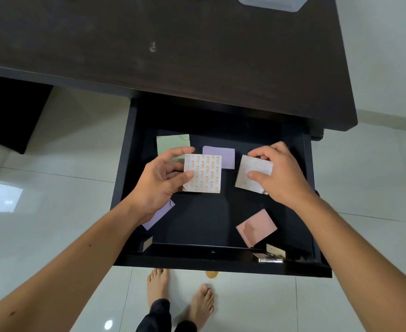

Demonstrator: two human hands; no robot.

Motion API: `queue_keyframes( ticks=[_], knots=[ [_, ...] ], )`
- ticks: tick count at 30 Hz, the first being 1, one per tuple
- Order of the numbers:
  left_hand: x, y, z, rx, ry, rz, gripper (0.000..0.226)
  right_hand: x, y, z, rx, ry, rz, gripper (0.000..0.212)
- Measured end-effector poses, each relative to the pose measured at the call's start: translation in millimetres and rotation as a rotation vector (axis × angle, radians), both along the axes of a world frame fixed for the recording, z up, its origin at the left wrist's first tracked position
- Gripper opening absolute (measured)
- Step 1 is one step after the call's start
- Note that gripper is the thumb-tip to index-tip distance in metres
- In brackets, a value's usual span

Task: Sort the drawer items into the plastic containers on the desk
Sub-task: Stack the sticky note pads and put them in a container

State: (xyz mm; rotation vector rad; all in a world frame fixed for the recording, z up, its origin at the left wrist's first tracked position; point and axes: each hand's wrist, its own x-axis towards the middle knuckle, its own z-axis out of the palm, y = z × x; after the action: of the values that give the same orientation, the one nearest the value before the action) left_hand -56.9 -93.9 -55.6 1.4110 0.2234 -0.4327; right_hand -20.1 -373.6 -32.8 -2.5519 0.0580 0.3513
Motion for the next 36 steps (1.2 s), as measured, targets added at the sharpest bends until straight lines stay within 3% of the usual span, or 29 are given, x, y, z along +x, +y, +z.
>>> queue_keyframes(
  ticks=[4, 10, 25, 31, 36],
  knots=[
    [1, -1, 0, -0.014, 0.013, 0.005, 0.049, -8, -7, 16, 0.205, 0.008, -0.043, 0.029],
    [1, -2, 3, -0.057, 0.025, -0.009, 0.049, -14, 9, 34, 0.737, 0.179, -0.039, 0.026],
    [0, -3, 10, -0.106, -0.030, -0.035, 0.046, 0, 61, 3, 0.585, 0.064, -0.054, 0.015],
    [-6, 0, 19, -0.138, -0.040, -0.004, 0.066, -1, 76, 6, 0.627, -0.004, -0.102, 0.019],
    [-18, 16, 29, -0.068, -0.071, 0.056, 0.064, 5, 97, 12, 0.657, 0.017, -0.031, 0.010]
  ],
)
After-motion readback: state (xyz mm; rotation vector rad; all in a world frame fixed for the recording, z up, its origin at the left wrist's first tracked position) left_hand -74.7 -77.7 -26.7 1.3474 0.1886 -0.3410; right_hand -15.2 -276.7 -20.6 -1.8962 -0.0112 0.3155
